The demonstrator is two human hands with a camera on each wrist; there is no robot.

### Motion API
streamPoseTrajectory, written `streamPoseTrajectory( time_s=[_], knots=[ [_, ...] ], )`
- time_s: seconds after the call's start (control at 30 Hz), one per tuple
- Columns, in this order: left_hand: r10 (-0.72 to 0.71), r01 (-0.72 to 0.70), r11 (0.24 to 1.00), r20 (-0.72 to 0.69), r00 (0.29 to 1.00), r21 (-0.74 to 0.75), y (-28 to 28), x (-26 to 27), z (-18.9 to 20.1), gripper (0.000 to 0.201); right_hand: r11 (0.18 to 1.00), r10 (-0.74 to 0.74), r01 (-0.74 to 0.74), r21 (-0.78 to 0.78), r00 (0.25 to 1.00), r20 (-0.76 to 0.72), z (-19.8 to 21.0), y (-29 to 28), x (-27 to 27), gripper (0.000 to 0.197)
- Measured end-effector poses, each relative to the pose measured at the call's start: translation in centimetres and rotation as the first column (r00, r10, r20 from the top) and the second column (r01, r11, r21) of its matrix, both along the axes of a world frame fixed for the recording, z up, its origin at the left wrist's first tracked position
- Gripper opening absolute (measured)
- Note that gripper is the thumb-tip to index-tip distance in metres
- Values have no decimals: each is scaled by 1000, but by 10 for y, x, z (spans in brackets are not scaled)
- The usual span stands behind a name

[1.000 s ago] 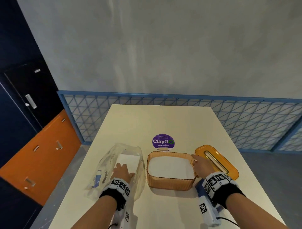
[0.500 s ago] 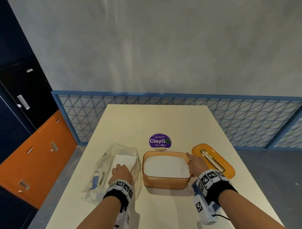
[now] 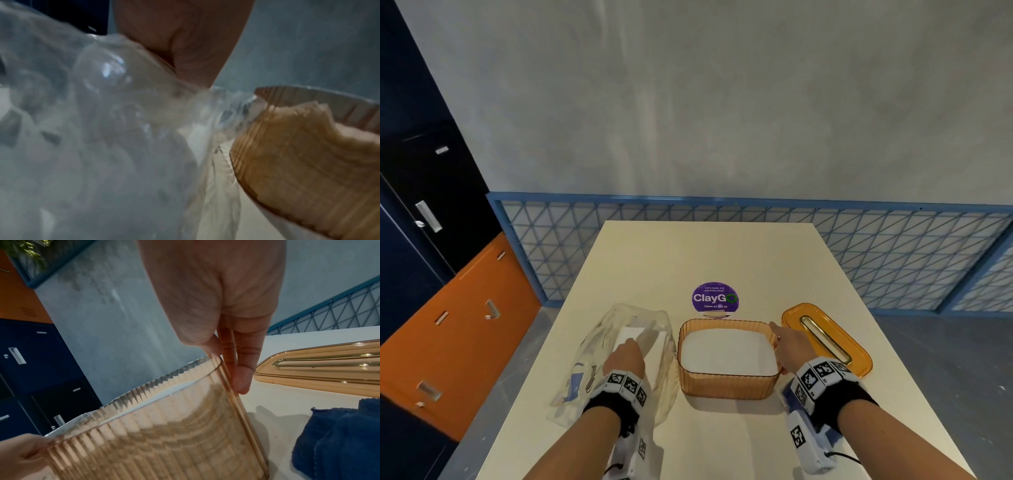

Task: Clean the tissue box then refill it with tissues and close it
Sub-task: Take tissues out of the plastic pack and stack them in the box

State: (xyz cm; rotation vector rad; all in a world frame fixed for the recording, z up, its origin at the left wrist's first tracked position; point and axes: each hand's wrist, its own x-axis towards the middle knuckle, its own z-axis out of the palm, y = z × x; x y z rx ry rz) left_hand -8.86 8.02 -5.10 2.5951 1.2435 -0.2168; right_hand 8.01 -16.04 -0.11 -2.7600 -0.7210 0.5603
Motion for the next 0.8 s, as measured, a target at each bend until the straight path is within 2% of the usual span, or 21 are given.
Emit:
streamPoseTrajectory(
  time_s=[0.07, 0.13, 0.23, 0.33, 0.43, 0.5, 0.57, 0.63, 0.7, 0.8],
  knots=[
    [2, -1, 1000, 34, 999, -19, 5, -4, 10, 28, 1000, -11, 12, 2, 999, -39, 0, -1, 2, 57],
    [0, 3, 1000, 129, 992, -21, 8, -10, 26, 25, 1000, -24, 24, 5, 995, -96, 3, -4, 6, 53],
    [-47, 36, 999, 332, 942, 40, 10, -21, 62, 24, 989, -16, 23, 145, 999, -52, 17, -2, 9, 49],
    [-159, 172, 985, 507, 847, 23, 6, -23, 97, 31, 927, 128, -108, 360, 991, -30, 48, 16, -5, 62],
    [-249, 344, 938, 607, 754, -42, -8, -13, 120, 57, 817, 301, -148, 558, 934, -194, 76, 42, -21, 82],
    [-273, 427, 900, 655, 705, -84, -22, -1, 128, 52, 749, 371, -123, 651, 892, -259, 82, 54, -25, 72],
    [-265, 466, 875, 678, 686, -130, -34, 8, 131, 40, 718, 366, -85, 691, 890, -271, 82, 60, -26, 43],
    [-229, 468, 863, 678, 698, -190, -37, 14, 124, 27, 720, 323, -74, 690, 916, -238, 79, 56, -23, 27],
    [-102, 441, 830, 684, 722, -341, -34, 12, 115, 10, 716, 273, -44, 696, 936, -222, 76, 45, -18, 20],
    [157, 435, 676, 693, 704, -595, -34, 5, 101, 29, 685, 166, 100, 722, 943, -289, 68, 25, -11, 14]
  ],
)
